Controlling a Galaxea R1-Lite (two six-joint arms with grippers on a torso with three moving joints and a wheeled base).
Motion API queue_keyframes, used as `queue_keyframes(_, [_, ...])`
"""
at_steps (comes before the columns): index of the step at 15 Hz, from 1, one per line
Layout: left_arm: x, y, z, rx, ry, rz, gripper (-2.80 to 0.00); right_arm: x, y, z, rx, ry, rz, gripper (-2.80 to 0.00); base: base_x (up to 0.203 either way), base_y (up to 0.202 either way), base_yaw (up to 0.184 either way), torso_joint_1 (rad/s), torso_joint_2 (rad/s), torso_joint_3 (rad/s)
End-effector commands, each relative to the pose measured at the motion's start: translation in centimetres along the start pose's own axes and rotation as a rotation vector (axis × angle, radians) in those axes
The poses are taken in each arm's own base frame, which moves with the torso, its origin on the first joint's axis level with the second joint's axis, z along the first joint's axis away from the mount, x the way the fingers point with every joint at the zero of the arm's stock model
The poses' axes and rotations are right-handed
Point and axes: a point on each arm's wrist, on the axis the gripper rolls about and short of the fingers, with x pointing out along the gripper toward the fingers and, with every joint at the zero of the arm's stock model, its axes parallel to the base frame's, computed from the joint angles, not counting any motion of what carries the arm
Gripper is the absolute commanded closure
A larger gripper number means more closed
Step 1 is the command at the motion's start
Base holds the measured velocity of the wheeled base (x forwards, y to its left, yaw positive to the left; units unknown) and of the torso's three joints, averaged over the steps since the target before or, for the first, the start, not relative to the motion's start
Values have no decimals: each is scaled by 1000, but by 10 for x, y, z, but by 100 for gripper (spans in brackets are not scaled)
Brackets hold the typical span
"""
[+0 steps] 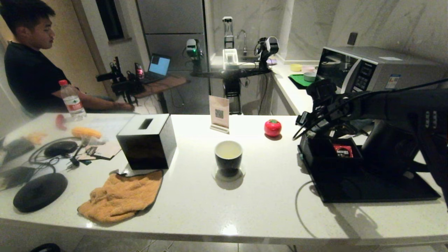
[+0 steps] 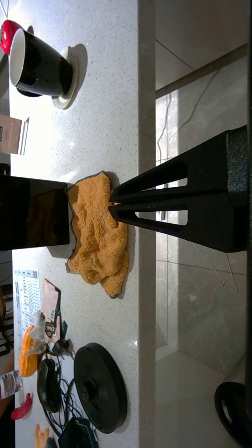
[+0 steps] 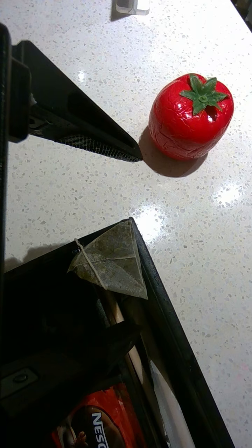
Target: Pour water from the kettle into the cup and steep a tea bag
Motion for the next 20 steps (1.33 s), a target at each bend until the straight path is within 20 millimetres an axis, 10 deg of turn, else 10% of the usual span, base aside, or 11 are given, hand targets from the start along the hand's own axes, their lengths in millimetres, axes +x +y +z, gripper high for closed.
queue_keyframes(1, [0,0,0,0,0,0,0,1,0,-1,2,1,-4,-280,0,0,0,0,0,0])
queue_keyframes(8, [0,0,0,0,0,0,0,1,0,-2,1,6,-5,-280,0,0,0,0,0,0])
queue_keyframes(9, [0,0,0,0,0,0,0,1,0,-1,1,5,-4,0,0,0,0,0,0,0])
queue_keyframes(20, [0,0,0,0,0,0,0,-3,-3,-4,-16,43,-32,0,0,0,0,0,0,0])
